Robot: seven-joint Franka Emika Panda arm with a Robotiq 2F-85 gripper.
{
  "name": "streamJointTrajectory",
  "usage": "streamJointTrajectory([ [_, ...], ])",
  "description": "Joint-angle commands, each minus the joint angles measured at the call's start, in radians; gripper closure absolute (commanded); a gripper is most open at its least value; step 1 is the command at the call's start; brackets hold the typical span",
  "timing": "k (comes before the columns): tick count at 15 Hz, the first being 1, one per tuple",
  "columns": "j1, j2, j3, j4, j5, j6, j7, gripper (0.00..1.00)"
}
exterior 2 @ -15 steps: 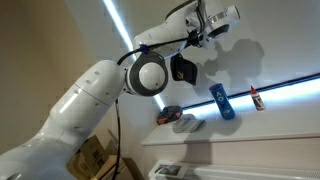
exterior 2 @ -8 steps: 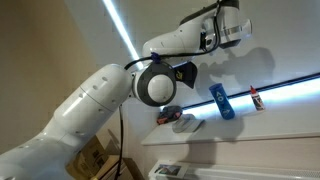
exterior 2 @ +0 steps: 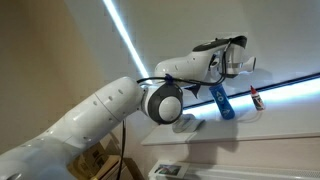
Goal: Place the black cap on the blue can, move the gray cap to the right, and move the bottle to the left
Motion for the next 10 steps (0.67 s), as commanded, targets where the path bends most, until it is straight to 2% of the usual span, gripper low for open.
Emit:
streamJointTrajectory([
  [1, 0.040, -0.014, -0.024, -0.017, -0.006, 0.213, 0.063, 0.98],
  [6, 0.159, -0.080, -0.059, 0.043, -0.077, 0.556, 0.127, 0.98],
  [10, 0.279, -0.127, -0.040, 0.083, -0.153, 0.631, 0.079, 0.98],
])
